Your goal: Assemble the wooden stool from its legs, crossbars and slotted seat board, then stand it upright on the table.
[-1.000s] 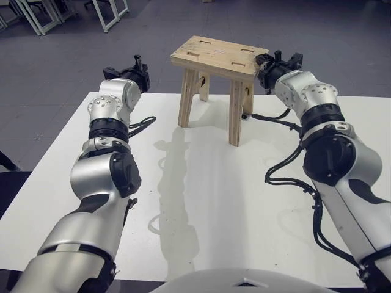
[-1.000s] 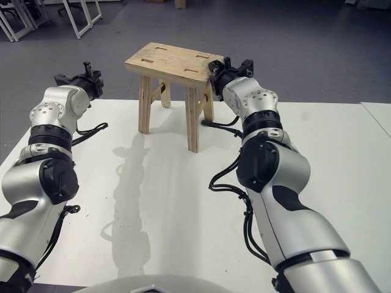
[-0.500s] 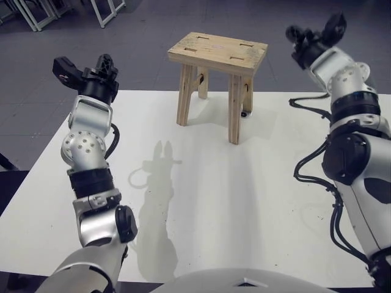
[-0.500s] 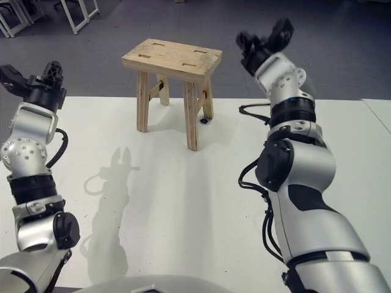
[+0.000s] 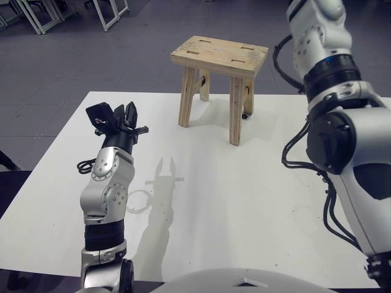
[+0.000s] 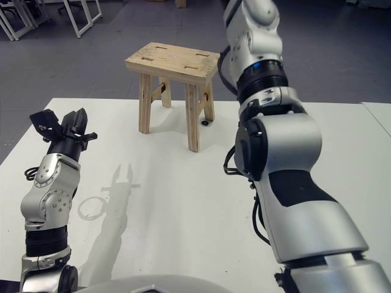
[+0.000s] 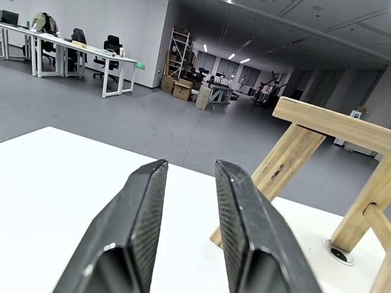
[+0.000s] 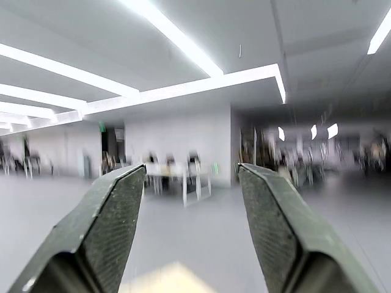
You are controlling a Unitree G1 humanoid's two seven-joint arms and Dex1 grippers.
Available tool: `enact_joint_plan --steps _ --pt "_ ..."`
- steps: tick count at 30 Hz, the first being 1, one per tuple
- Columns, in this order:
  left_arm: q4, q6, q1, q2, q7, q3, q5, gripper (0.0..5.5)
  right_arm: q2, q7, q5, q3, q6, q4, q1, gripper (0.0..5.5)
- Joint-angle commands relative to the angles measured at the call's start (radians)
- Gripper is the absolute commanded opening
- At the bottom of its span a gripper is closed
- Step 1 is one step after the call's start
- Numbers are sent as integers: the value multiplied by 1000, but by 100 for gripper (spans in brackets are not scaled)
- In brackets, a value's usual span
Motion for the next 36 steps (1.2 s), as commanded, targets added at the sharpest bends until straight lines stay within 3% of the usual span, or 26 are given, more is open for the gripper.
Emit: enact_joint_plan --steps 1,4,10,13,17,21,25,30,36 --pt "4 75 20 -23 18 7 24 140 72 70 -137 122 190 75 254 277" --pt "-16 114 48 -61 22 -4 26 140 51 68 -167 136 239 70 356 277" --pt "-20 144 25 -103 6 3 34 140 38 170 13 -28 283 -39 205 277" --pt "-48 93 16 -107 -25 -1 49 140 26 241 144 -79 383 -338 235 277" --pt "-105 17 64 -142 -45 -18 80 140 7 178 203 -51 525 -868 447 277" --pt "-131 -3 98 -147 -50 -96 150 140 -18 74 136 -5 585 -1219 687 277" --pt "-156 -47 151 -104 -59 -196 293 140 -9 -42 8 64 570 -1527 1091 277" --pt "-162 -110 140 -96 -47 -235 440 140 -10 -115 -132 127 446 -1583 1471 277" --pt "-155 -220 173 -173 -83 -283 460 140 36 -192 -153 158 412 -1608 1528 277"
